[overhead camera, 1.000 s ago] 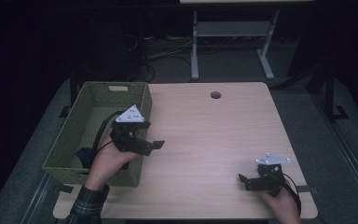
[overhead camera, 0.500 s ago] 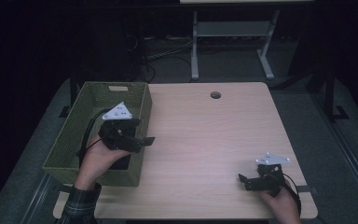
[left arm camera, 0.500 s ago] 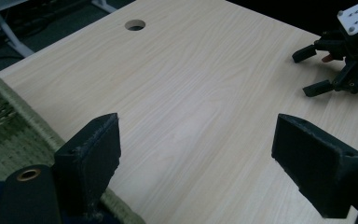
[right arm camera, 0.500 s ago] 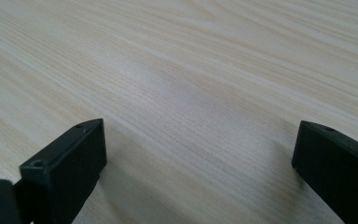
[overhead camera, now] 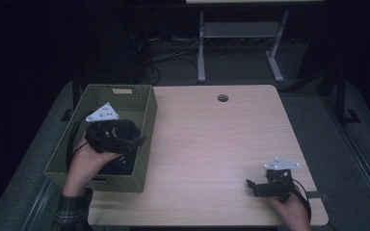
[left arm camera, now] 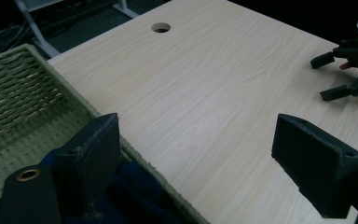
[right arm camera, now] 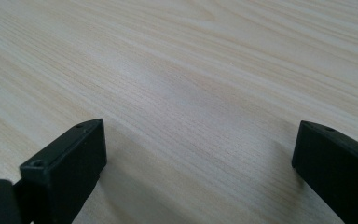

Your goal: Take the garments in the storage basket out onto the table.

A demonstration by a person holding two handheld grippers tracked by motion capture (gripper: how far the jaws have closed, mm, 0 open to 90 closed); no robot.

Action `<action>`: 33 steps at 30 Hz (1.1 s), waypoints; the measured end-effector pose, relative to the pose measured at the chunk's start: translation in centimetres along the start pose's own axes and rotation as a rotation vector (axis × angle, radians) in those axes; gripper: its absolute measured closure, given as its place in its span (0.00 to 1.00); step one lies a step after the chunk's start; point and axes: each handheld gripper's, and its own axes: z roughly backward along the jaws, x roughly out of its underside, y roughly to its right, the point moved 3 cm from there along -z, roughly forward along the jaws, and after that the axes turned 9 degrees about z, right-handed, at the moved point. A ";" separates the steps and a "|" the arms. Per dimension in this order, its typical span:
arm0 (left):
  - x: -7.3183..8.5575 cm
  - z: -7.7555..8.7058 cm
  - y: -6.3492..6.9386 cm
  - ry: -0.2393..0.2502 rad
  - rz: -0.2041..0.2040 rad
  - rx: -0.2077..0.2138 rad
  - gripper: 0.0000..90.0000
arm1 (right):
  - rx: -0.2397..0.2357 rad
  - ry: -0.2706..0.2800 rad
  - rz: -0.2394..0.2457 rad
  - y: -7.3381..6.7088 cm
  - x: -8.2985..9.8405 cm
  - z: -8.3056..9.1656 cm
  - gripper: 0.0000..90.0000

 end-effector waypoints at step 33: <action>3.3 0.8 -4.9 -0.069 0.098 -0.121 0.16 | -0.002 0.000 0.000 0.0 0.0 0.0 0.03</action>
